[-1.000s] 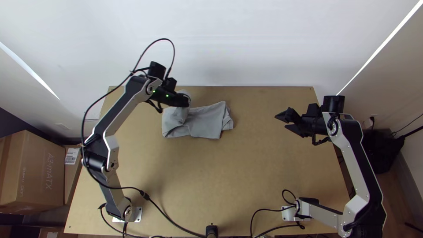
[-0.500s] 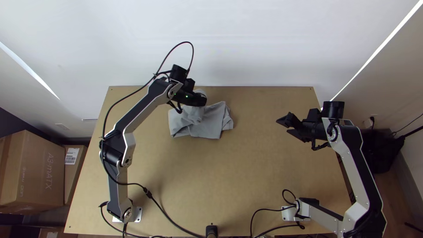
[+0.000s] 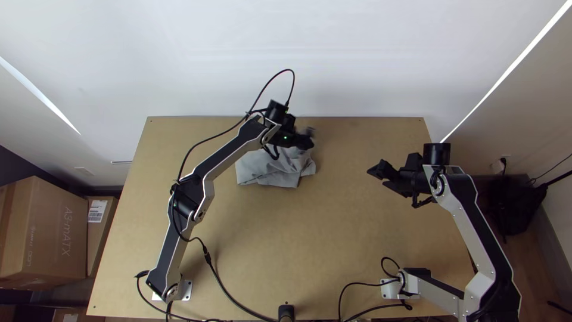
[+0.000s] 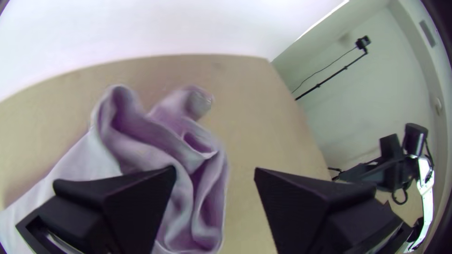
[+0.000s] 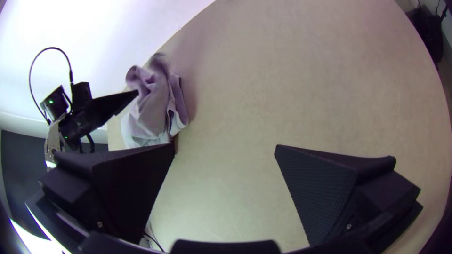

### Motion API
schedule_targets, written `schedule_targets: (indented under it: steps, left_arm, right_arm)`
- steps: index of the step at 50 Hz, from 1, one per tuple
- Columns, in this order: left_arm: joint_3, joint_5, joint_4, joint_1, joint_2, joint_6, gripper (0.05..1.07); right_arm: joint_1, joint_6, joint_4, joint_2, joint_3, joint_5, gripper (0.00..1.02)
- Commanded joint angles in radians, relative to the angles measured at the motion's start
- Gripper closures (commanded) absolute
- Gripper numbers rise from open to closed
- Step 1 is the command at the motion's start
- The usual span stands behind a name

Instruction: Fold the t-shirt

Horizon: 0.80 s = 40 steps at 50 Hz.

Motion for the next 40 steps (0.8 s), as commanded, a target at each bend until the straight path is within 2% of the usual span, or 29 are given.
schedule_targets:
  steps: [1, 9, 17, 26, 40]
  left_arm:
    - [0.041, -0.004, 0.063, -0.004, -0.073, -0.047, 0.1]
    - [0.023, -0.02, 0.057, 0.037, -0.174, -0.04, 0.1]
    - [-0.002, -0.052, 0.0, 0.123, -0.302, 0.0, 0.1]
    - [-0.011, -0.122, -0.043, 0.259, -0.449, 0.066, 0.1]
    - [-0.077, -0.214, -0.103, 0.486, -0.684, 0.192, 0.1]
  right_arm:
    - [0.019, 0.011, 0.022, 0.006, -0.043, 0.012, 0.04]
    - [0.045, 0.009, 0.042, 0.046, -0.014, 0.015, 0.04]
    - [0.079, -0.039, 0.051, 0.158, 0.095, 0.014, 0.04]
    - [0.119, -0.051, 0.051, 0.342, 0.259, 0.009, 0.04]
    - [0.235, -0.051, 0.051, 0.629, 0.5, -0.042, 0.04]
